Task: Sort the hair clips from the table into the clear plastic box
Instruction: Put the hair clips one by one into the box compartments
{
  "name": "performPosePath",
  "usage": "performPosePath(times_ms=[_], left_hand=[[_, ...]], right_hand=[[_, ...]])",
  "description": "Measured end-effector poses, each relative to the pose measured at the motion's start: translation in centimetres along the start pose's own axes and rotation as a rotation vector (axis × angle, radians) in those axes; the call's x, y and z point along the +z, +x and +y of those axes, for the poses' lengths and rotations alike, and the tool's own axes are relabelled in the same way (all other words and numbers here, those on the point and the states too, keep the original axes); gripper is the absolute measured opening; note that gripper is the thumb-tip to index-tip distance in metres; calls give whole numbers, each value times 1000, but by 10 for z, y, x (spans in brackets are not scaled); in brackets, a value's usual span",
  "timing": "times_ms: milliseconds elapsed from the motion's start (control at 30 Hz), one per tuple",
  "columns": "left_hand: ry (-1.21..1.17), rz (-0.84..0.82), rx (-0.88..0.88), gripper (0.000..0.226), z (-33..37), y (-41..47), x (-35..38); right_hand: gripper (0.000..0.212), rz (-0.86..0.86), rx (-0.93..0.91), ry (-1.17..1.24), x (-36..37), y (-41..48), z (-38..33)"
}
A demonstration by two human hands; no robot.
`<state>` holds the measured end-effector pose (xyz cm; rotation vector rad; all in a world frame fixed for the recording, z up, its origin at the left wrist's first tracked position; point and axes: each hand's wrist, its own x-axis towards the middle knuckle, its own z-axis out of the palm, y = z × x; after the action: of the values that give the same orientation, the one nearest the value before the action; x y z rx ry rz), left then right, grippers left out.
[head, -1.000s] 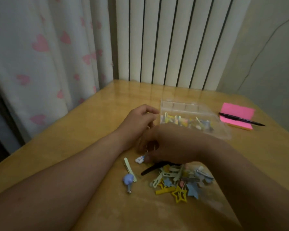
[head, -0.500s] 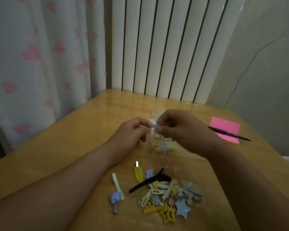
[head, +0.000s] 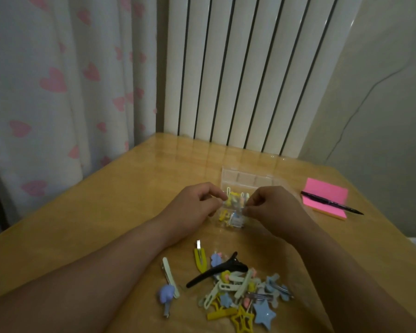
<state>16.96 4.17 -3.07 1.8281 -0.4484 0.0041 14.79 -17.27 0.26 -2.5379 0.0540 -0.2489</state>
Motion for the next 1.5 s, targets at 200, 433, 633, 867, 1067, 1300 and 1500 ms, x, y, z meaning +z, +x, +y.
performPosePath(times_ms=[200, 433, 633, 867, 1067, 1300, 1500], left_hand=[[10, 7, 0, 15, -1, 0, 0], [-59, 47, -55, 19, 5, 1, -3], [-297, 161, -154, 24, 4, 6, -10], [-296, 169, -151, 24, -1, 8, -8], [-310, 171, -151, 25, 1, 7, -8], [-244, 105, -119, 22, 4, 4, -7], [-181, 88, -81, 18, 3, 4, -1]], right_hand=[[15, -38, -50, 23, -3, -4, -6], [9, -43, -229, -22, -13, -16, -35], [19, -343, -250, -217, 1, -38, -68], [30, -389, -222, -290, 34, -49, -76], [25, -370, -211, -224, 38, -51, -77], [9, 103, -112, 141, -3, -20, -55], [10, 197, -24, 154, 8, -3, -25]])
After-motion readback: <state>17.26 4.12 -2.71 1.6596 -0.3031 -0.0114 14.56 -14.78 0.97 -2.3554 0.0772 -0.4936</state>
